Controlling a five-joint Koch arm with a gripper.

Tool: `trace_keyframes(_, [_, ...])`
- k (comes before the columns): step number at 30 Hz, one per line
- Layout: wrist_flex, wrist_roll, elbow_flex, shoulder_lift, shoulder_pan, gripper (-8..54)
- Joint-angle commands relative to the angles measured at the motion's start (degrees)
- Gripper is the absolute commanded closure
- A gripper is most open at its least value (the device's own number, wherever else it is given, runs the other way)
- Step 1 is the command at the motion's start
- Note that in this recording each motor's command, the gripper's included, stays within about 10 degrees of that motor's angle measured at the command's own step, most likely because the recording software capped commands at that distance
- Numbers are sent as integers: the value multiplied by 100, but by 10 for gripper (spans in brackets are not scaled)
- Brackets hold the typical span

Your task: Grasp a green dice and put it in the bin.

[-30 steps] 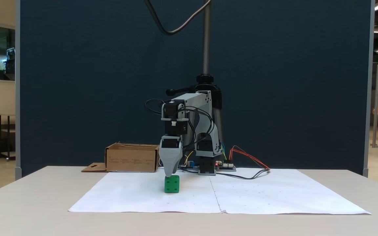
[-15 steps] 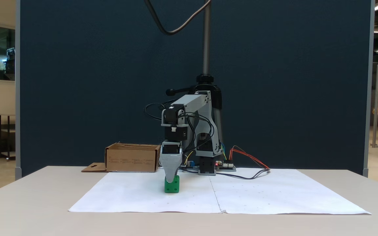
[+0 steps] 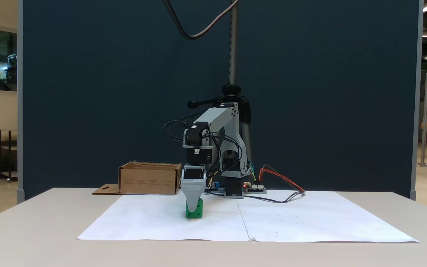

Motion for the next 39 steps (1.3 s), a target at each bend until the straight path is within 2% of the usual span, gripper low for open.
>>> trace_keyframes(1, [-26,-527,-79,62,105,19])
trace_keyframes(10, [-141,-510,-18,53,97,25])
trace_keyframes(14, [-141,-510,-9,53,97,52])
trace_keyframes(17, [-141,-501,0,53,88,92])
trace_keyframes(19, [-114,-510,26,53,79,150])
trace_keyframes(22, [-105,-510,97,53,44,200])
trace_keyframes(27, [-105,-501,105,53,-9,336])
trace_keyframes(35, [-44,-229,-9,62,-18,336])
trace_keyframes(39, [800,123,-817,62,0,336])
